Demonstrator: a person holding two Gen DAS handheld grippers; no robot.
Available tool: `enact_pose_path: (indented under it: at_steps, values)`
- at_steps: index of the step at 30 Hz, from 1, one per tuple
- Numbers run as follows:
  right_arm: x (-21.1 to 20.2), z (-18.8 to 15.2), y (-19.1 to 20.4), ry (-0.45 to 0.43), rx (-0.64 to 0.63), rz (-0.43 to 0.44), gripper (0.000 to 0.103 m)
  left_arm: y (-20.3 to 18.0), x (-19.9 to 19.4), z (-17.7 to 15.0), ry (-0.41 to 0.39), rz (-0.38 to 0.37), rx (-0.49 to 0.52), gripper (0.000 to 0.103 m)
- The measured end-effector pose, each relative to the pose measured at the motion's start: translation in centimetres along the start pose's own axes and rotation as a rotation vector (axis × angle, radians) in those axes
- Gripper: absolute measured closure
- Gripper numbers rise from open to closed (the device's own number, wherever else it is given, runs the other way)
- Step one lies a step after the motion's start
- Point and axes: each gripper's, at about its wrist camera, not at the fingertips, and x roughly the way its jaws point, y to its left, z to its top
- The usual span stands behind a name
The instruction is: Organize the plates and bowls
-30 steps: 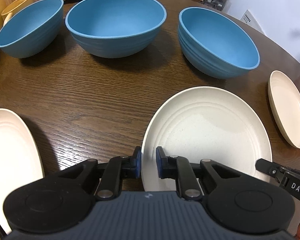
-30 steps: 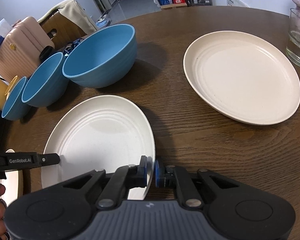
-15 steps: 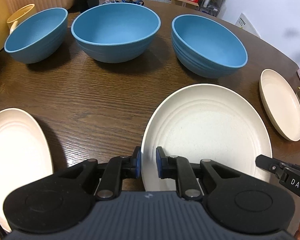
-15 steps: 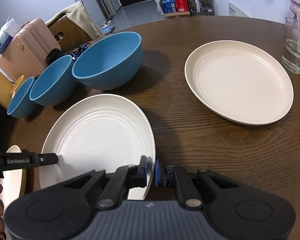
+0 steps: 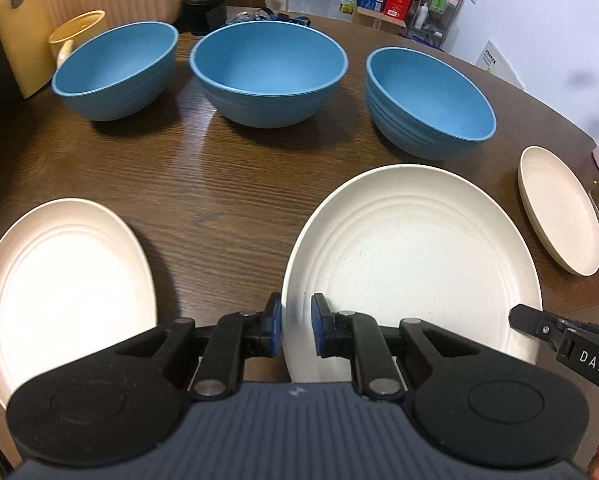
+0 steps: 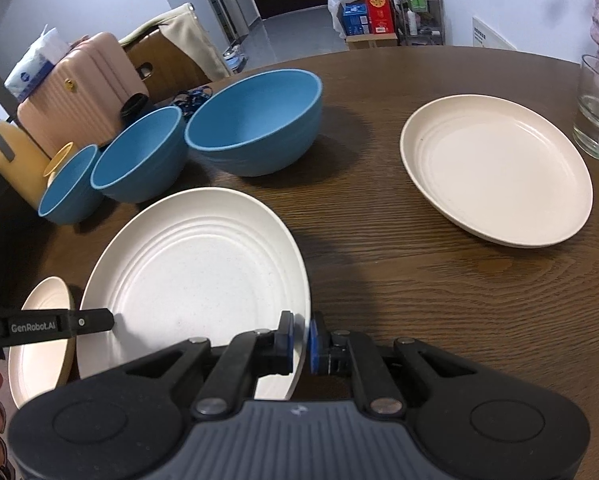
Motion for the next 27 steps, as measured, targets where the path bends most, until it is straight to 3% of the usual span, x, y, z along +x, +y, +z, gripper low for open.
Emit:
enact_pose_path:
  at_steps: [27]
  values:
    - [-0.3, -0.9, 8.6, 0.007, -0.086, 0.057, 0.095, 8.4, -4.2, -1.5, -0.037, 0.043, -0.078, 0.087]
